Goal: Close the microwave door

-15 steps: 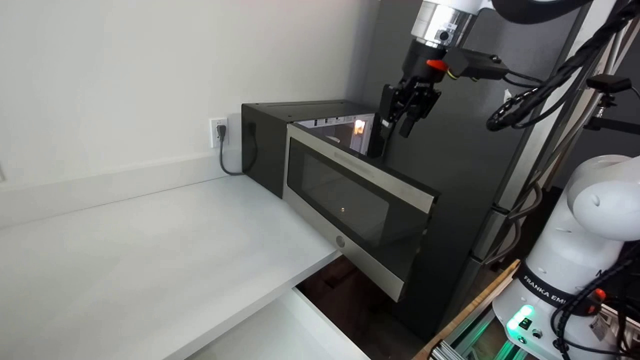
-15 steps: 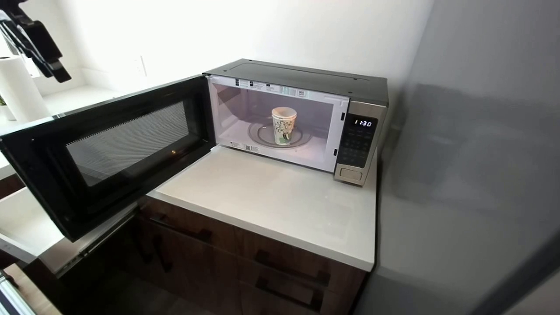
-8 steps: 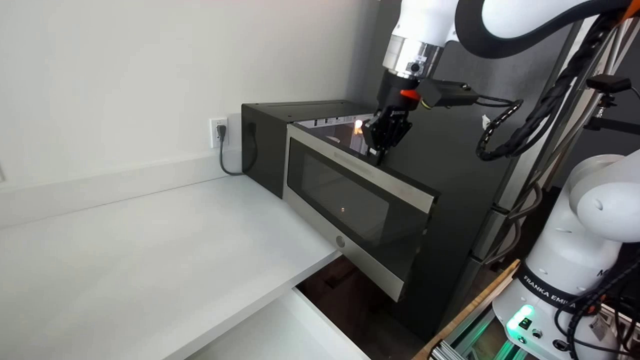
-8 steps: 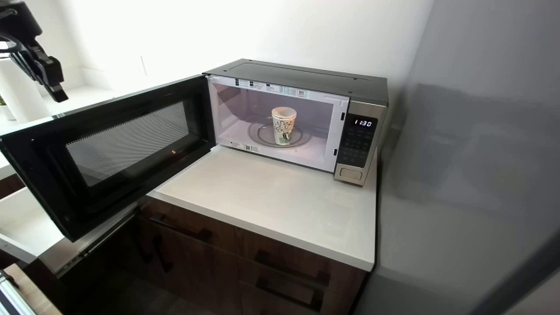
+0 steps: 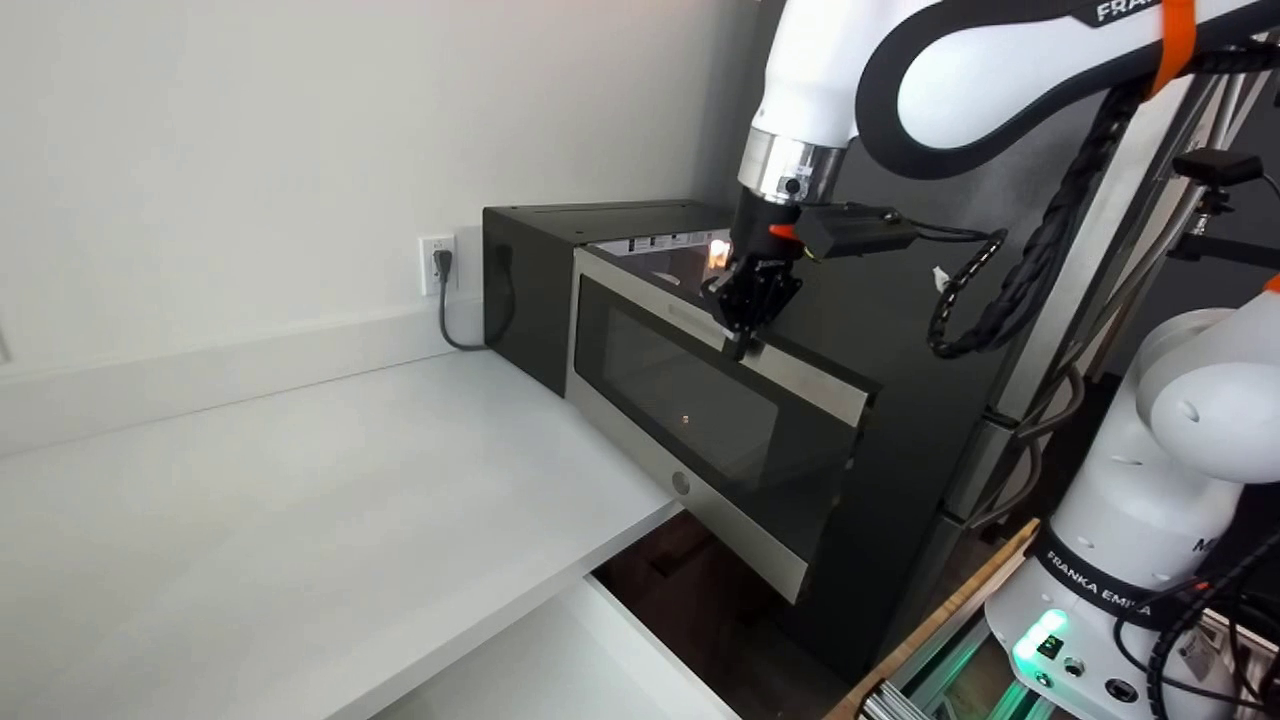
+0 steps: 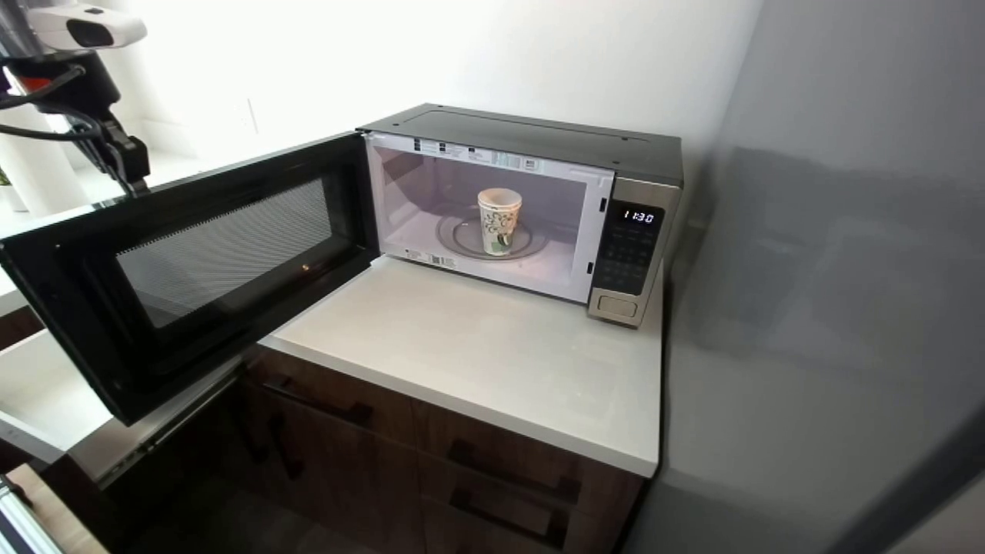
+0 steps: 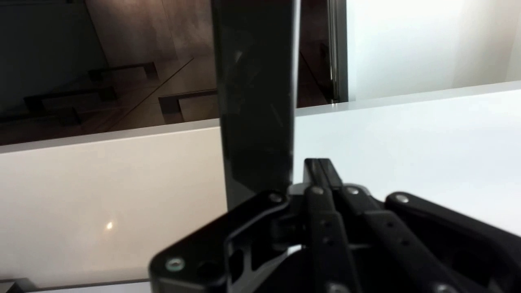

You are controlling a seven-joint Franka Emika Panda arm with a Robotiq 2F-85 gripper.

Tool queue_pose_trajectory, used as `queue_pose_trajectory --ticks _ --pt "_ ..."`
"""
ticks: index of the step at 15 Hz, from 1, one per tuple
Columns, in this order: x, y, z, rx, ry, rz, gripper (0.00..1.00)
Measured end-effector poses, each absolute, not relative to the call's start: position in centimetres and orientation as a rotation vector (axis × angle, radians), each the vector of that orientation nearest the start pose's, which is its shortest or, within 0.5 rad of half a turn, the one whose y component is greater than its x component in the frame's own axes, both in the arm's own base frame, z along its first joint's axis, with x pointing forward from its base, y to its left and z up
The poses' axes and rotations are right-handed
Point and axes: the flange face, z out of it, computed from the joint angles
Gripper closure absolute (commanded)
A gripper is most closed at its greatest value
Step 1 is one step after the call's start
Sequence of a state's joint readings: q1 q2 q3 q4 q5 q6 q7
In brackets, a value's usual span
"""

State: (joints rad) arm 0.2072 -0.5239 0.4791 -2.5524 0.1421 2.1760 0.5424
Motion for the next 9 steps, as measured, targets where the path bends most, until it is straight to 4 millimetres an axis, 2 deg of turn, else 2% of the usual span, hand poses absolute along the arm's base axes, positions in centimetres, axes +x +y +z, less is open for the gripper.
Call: queue_pose_trajectory --ticks 6,9 --pt "31.8 25.0 43.5 -3.255 0.11 -0.361 1.0" --pt "32.6 23.8 43.5 -3.28 0.229 -0.413 1.0"
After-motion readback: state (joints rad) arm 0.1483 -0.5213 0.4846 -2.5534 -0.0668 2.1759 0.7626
